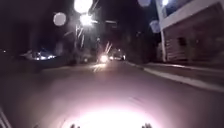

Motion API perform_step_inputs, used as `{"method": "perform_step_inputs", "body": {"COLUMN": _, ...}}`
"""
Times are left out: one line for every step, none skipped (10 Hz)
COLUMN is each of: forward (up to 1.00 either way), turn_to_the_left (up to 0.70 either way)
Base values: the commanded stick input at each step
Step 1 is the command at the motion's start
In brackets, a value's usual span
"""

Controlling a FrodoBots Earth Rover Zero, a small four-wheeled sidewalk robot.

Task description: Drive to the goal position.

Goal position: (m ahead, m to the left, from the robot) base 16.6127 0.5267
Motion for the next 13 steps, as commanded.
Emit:
{"method": "perform_step_inputs", "body": {"forward": 0.70, "turn_to_the_left": -0.16}}
{"method": "perform_step_inputs", "body": {"forward": 0.70, "turn_to_the_left": -0.35}}
{"method": "perform_step_inputs", "body": {"forward": 0.70, "turn_to_the_left": -0.27}}
{"method": "perform_step_inputs", "body": {"forward": 0.70, "turn_to_the_left": -0.13}}
{"method": "perform_step_inputs", "body": {"forward": 0.70, "turn_to_the_left": -0.07}}
{"method": "perform_step_inputs", "body": {"forward": 0.70, "turn_to_the_left": 0.00}}
{"method": "perform_step_inputs", "body": {"forward": 0.70, "turn_to_the_left": 0.00}}
{"method": "perform_step_inputs", "body": {"forward": 0.70, "turn_to_the_left": 0.00}}
{"method": "perform_step_inputs", "body": {"forward": 0.70, "turn_to_the_left": 0.00}}
{"method": "perform_step_inputs", "body": {"forward": 0.70, "turn_to_the_left": 0.00}}
{"method": "perform_step_inputs", "body": {"forward": 0.70, "turn_to_the_left": 0.00}}
{"method": "perform_step_inputs", "body": {"forward": 0.70, "turn_to_the_left": 0.00}}
{"method": "perform_step_inputs", "body": {"forward": 0.70, "turn_to_the_left": 0.00}}
